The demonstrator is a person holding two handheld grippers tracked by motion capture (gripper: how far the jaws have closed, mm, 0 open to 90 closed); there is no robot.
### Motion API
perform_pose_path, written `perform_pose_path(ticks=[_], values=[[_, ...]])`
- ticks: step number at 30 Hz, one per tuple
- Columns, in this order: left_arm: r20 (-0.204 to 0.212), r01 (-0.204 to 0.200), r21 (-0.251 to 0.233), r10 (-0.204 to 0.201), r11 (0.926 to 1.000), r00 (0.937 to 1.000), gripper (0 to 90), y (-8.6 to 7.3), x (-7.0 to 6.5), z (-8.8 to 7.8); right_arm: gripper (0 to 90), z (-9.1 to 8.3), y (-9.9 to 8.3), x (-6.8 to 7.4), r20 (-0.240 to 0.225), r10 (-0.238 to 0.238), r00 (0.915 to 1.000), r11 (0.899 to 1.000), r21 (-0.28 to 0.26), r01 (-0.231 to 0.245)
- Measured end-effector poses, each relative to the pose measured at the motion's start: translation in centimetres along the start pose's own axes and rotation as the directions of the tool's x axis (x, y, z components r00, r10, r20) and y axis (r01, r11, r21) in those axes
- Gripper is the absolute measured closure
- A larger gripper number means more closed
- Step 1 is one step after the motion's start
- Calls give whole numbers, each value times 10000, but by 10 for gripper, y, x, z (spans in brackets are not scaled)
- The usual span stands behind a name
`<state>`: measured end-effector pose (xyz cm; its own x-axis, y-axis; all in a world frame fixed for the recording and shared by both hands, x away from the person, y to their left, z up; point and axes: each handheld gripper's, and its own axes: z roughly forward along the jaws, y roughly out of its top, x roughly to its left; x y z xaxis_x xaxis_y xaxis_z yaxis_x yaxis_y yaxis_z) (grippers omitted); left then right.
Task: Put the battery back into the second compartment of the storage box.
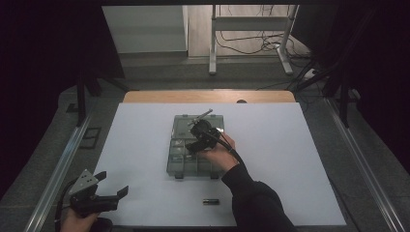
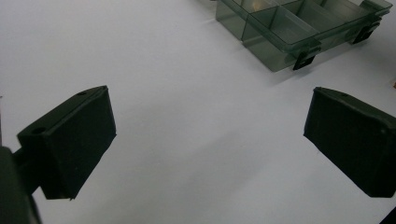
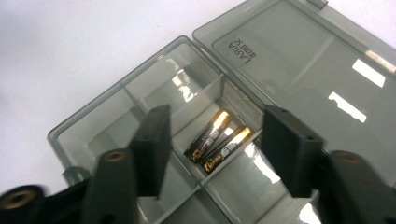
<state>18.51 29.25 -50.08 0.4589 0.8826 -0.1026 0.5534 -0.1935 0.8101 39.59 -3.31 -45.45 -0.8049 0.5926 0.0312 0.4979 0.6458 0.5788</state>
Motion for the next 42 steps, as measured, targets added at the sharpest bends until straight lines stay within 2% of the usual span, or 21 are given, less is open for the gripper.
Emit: perform_pose_path(ticks=[1, 2, 3, 6, 10, 14, 18, 21, 30, 32, 42], values=[[2, 5, 2, -5, 10000, 10000, 26, 0, 0, 0, 343, -4, -2, 2, 14, -201, 9998, 9998, -18, 201], [1, 21, -6, -21, 10000, 10000, 26, 0, 0, 0, 343, -4, -2, 2, 14, -201, 9998, 9998, -18, 201], [2, 21, -2, -21, 10000, 10000, 26, 0, 0, 0, 297, -8, -4, 4, 36, -432, 9991, 9990, 71, 431], [1, 18, -4, -18, 10000, 10000, 25, 0, 0, 0, 250, -12, -6, 5, 26, -432, 9991, 9990, 84, 432], [-8, 7, 14, -7, 10000, 10000, 26, 0, 0, 0, 184, -20, -12, 8, -20, -678, 9977, 9976, -154, 678], [-4, 19, 11, -19, 10000, 10000, 26, 0, 0, 0, 116, -25, -18, 12, 225, -971, 9950, 9952, -105, 973], [-13, 21, 24, -21, 10000, 10000, 26, 0, 0, 0, 52, -31, -25, 14, 0, -815, 9967, 9960, -377, 814], [-16, 16, 23, -16, 10000, 10000, 26, 0, 0, 0, 0, -35, -32, 15, -103, -913, 9958, 9949, -430, 907], [-28, 16, 44, -16, 10000, 10000, 26, 0, 0, 0, 0, -48, -51, 18, 65, -1203, 9927, 9912, -558, 1204], [-28, 28, 43, -28, 10000, 10000, 26, 0, 0, 1, 0, -51, -55, 19, -45, -1206, 9927, 9913, -542, 1202], [-44, 23, 57, -23, 10000, 10000, 26, 1, 0, 1, 0, -62, -79, 23, 80, -1113, 9938, 9935, -209, 1115]])
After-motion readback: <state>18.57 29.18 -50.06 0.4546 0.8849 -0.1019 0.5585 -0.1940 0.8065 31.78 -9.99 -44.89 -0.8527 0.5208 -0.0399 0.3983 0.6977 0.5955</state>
